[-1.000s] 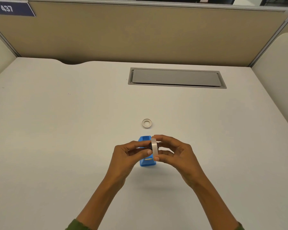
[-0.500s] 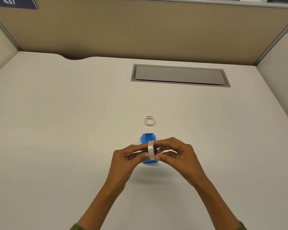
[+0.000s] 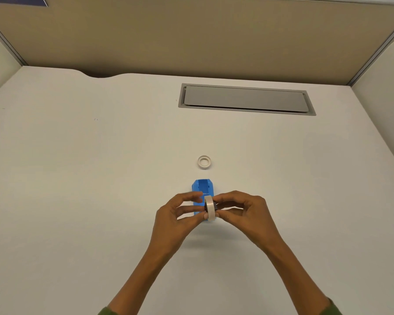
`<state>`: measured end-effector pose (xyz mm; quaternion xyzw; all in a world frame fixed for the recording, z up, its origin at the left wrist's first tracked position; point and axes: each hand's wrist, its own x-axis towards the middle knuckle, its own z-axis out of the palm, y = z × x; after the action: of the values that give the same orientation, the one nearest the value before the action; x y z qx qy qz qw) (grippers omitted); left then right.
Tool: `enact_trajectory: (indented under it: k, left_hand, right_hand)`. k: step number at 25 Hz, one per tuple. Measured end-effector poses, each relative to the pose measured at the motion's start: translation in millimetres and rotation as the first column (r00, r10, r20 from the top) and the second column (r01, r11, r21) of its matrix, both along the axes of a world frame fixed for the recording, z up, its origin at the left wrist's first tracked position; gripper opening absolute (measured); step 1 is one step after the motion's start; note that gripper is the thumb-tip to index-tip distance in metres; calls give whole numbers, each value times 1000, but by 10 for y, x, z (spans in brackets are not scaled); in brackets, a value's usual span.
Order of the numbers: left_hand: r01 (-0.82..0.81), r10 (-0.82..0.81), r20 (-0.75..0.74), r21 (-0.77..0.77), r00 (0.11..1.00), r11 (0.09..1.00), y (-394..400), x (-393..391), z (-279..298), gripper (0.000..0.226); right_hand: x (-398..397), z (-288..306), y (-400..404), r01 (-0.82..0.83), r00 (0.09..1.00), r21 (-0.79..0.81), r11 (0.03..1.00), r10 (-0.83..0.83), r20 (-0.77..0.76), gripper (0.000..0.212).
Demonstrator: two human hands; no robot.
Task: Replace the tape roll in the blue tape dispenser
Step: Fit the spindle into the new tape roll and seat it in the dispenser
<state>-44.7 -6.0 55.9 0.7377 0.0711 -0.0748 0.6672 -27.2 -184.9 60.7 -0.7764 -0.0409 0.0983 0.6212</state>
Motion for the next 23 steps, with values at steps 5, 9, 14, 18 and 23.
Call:
enact_trajectory:
  k: [5,9,14,18,23]
  left_hand:
    - [92,-97,80,62,992,994,10,21,6,34]
    - [97,-105,90,94,990,991,29,60,-24,36]
    - [39,-63,110,212,992,977,20,124,-134,52]
    - [112,-114,-5,253,993,961,103,193,-266,81]
    - [181,-186,-20,346,982,921,78,291,-374,89]
  right_hand:
    - [22,-49,19,36,997,-57,998,-32,67,26]
    - [39,-97,78,43,997,-97,994,-37,63,31]
    - [286,-126,97,53,990,-281,958,-13,142,29]
    - [513,-186,99,101,985,-410,906,-32,172,26]
    - [609,-282,153,75,986,-417,906,-4,169,24]
